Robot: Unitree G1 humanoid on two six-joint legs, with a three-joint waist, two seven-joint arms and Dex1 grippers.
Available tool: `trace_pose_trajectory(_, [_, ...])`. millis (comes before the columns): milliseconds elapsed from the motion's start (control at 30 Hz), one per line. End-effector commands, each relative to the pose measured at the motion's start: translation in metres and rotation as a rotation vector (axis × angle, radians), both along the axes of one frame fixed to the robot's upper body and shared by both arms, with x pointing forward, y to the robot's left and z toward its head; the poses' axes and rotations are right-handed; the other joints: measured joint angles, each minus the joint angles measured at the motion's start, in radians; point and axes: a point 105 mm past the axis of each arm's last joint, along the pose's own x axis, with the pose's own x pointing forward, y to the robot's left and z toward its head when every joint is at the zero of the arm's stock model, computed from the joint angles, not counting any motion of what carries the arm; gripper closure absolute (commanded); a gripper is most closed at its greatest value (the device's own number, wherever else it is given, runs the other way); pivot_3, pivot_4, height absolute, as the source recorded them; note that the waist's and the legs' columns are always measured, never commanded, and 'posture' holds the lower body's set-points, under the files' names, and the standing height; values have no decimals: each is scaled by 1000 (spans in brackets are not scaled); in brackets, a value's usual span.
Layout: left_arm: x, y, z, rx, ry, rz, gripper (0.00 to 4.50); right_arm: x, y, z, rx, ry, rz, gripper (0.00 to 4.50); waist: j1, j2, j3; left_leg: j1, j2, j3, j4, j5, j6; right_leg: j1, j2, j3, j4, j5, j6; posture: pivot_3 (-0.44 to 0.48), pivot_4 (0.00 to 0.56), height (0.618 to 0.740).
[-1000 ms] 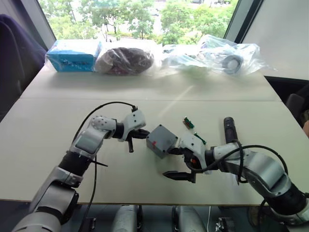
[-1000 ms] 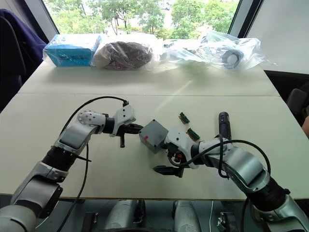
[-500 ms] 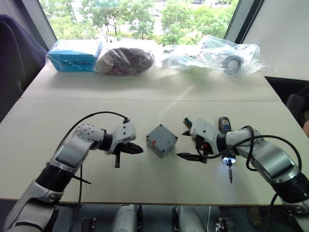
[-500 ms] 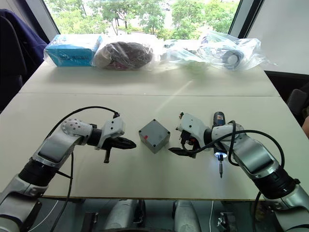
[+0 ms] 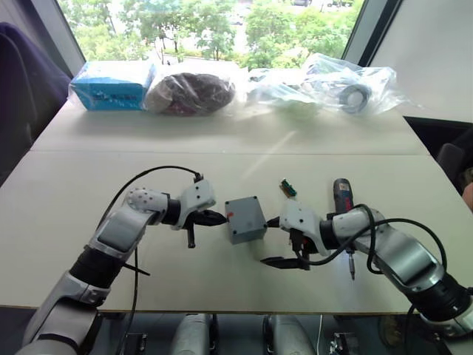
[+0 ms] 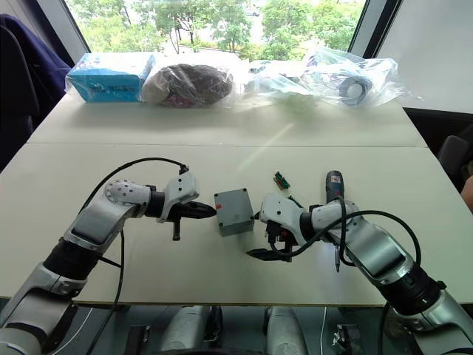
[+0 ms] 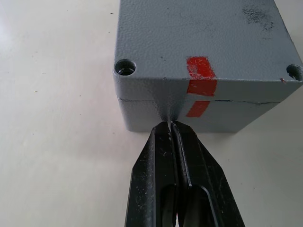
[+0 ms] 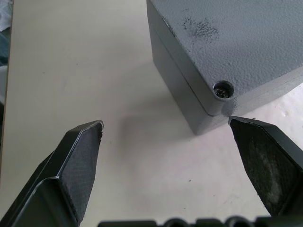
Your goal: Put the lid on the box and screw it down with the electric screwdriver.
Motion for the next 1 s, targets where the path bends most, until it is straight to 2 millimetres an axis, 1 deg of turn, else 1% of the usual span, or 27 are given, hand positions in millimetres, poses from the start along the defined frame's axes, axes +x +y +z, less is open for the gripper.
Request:
trace_pose_trajectory(33, [5,-4,12,-15,-51,-16,4500,-4,7,11,32,-36,16,72,0,0,0,0,0,0,0,0,0,0,0,0,0,0,0,0,150,740])
trace_pose_trajectory(367, [11,-5,12,-12,-67,-9,4500,-9,17,14,68,-18,20,72,0,0,0,0,0,0,0,0,0,0,0,0,0,0,0,0,150,740])
trace_pose_trajectory(467, [11,-6,12,-14,-65,-13,4500,-8,17,12,62,-19,15,72,0,0,0,0,0,0,0,0,0,0,0,0,0,0,0,0,150,740])
trace_pose_trajectory(533, [9,-5,12,-12,-62,-15,4500,-7,13,11,49,-26,3,72,0,0,0,0,0,0,0,0,0,0,0,0,0,0,0,0,150,740])
trace_pose_trajectory(633, [6,5,15,4,-49,-15,4500,-2,1,19,48,-47,-51,72,0,0,0,0,0,0,0,0,0,0,0,0,0,0,0,0,150,740])
trace_pose_trajectory(700, [8,13,25,-13,-51,6,4500,1,-11,29,72,-61,-113,72,0,0,0,0,0,0,0,0,0,0,0,0,0,0,0,0,150,740])
trace_pose_trajectory(733, [11,15,33,-55,-42,29,4500,2,-16,34,101,-66,-148,72,0,0,0,0,0,0,0,0,0,0,0,0,0,0,0,0,150,740])
trace_pose_trajectory(800, [10,11,58,-203,-2,49,4500,7,-30,43,162,-78,-245,72,2,0,0,0,1,0,0,0,0,0,0,0,0,0,0,0,150,740])
trace_pose_trajectory(867, [6,6,75,-298,32,38,4500,13,-44,45,191,-95,-342,72,3,-1,0,0,2,-1,0,0,0,1,0,-1,0,0,0,0,150,740])
trace_pose_trajectory(933, [1,0,81,-319,49,16,4500,23,-58,46,206,-121,-451,72,0,-1,0,0,1,-1,0,0,0,1,0,-1,0,0,0,0,150,740])
trace_pose_trajectory(1000, [-3,-5,78,-271,51,-12,4500,33,-71,41,193,-134,-559,72,-2,0,0,0,1,-1,0,0,0,1,0,0,0,0,0,0,150,740])
